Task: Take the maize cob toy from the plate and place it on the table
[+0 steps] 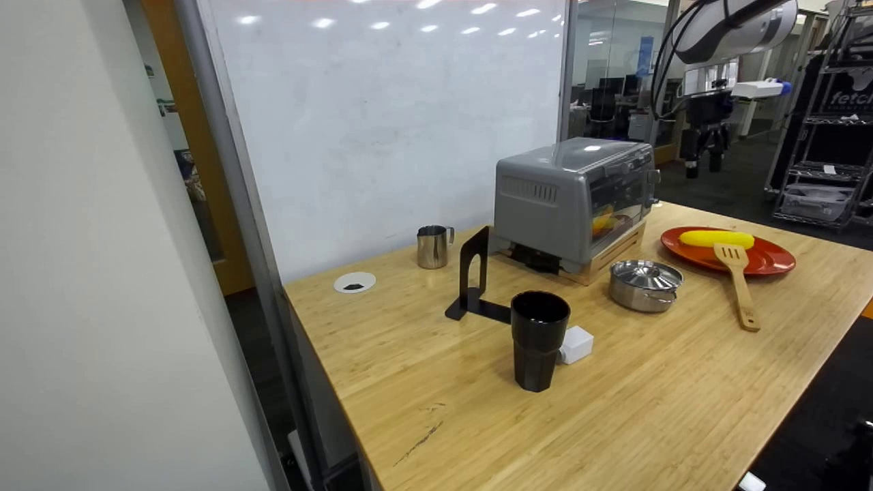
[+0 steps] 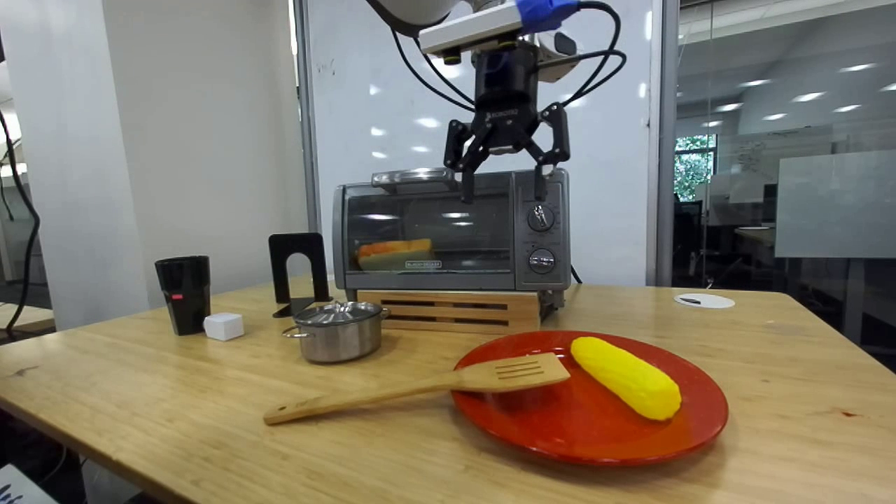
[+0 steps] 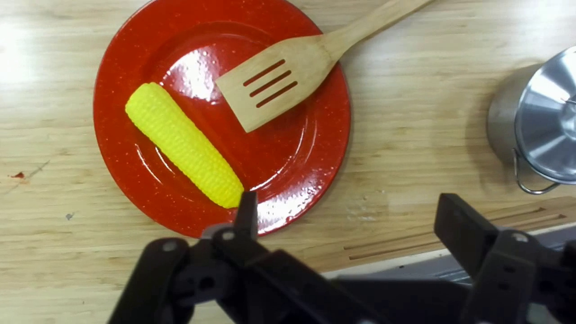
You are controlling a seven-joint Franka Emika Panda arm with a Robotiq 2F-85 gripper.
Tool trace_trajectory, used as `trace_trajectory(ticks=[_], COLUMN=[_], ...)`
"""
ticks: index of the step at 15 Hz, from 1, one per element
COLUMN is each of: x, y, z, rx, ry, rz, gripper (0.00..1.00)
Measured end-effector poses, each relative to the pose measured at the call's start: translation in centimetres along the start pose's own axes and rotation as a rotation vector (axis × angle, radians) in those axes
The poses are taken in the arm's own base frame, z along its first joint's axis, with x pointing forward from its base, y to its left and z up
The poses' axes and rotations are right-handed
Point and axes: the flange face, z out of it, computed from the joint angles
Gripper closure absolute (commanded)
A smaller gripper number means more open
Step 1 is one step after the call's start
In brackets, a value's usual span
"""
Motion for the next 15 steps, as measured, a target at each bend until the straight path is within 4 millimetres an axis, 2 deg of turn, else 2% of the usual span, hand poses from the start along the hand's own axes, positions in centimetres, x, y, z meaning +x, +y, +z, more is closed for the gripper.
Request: trace_trajectory(ticks=[3, 5, 15], x=[0.2, 0.5, 0.8], y=[2.1, 2.8, 2.6], z=[1.3, 1.7, 1.4], rx=[0.023, 0.028, 0.031], ry=[-0.045, -0.058, -0.062], rz=[-0.054, -0.061, -0.067], gripper=[0.00, 0.00, 0.00])
